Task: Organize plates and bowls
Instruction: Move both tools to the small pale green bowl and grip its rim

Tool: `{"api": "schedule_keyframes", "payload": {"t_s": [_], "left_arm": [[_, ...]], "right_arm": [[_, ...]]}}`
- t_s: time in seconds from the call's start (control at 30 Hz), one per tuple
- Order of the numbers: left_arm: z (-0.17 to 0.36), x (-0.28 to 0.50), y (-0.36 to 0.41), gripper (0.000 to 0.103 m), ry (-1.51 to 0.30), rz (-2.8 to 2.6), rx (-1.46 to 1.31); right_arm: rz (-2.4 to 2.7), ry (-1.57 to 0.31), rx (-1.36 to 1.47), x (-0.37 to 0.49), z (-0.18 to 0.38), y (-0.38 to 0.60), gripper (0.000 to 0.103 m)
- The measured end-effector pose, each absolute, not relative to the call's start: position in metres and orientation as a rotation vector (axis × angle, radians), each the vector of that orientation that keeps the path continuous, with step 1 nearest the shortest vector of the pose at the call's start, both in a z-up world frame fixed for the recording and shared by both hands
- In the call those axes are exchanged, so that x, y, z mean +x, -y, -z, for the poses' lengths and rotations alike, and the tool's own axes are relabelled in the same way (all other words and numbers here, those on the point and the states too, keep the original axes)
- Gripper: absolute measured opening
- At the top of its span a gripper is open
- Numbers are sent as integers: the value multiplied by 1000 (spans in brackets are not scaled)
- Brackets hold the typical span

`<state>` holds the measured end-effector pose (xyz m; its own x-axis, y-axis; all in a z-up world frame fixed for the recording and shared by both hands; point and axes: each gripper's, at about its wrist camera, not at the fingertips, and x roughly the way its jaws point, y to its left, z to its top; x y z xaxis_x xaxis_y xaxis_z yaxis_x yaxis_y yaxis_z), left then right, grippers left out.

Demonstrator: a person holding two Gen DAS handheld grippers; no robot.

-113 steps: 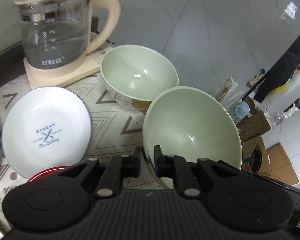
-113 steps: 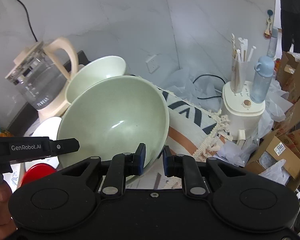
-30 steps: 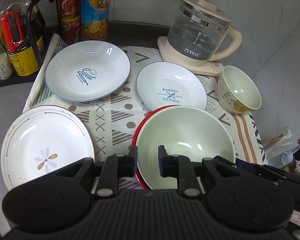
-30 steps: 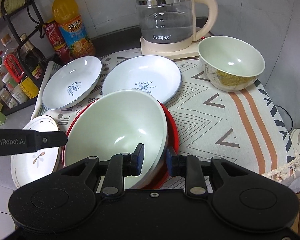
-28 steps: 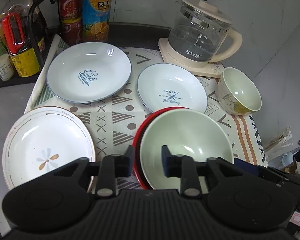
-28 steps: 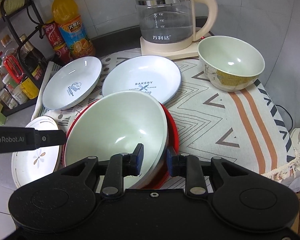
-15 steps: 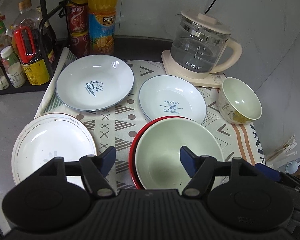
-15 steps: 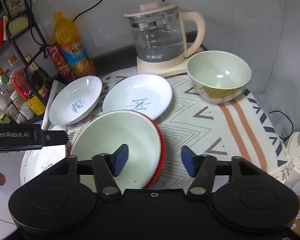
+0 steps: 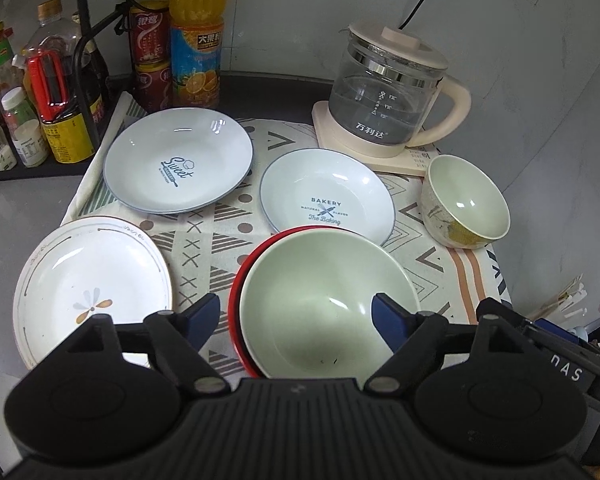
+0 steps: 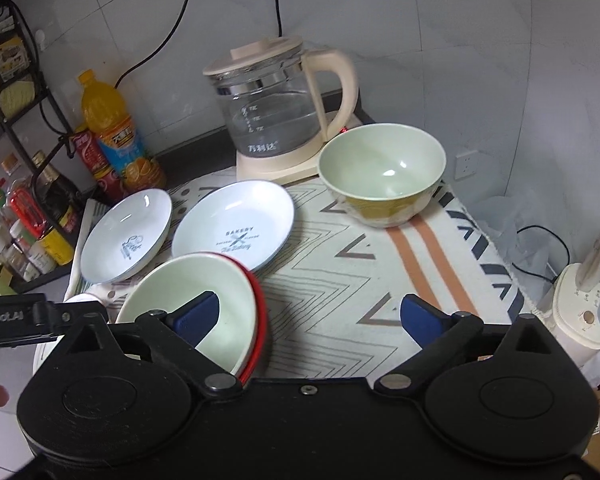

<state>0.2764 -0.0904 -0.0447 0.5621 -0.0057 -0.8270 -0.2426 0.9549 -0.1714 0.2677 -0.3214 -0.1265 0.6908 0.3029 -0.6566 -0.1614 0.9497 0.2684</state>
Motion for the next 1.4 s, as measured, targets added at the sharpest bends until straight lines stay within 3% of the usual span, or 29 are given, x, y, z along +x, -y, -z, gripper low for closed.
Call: {"api": "schedule_keyframes", "payload": {"t_s": [0.7,1.13,1.4], "left_arm": [[59,402,122,81,-976,45,-260],[84,464,154,78,-998,182,-237],[103,494,176,76,-1015,229,-222]], "right_arm": [[-128,-748,278,340,131,347,99],[-20,-793,368,387,154,369,72],[36,-821,400,413,169,376,66]]}}
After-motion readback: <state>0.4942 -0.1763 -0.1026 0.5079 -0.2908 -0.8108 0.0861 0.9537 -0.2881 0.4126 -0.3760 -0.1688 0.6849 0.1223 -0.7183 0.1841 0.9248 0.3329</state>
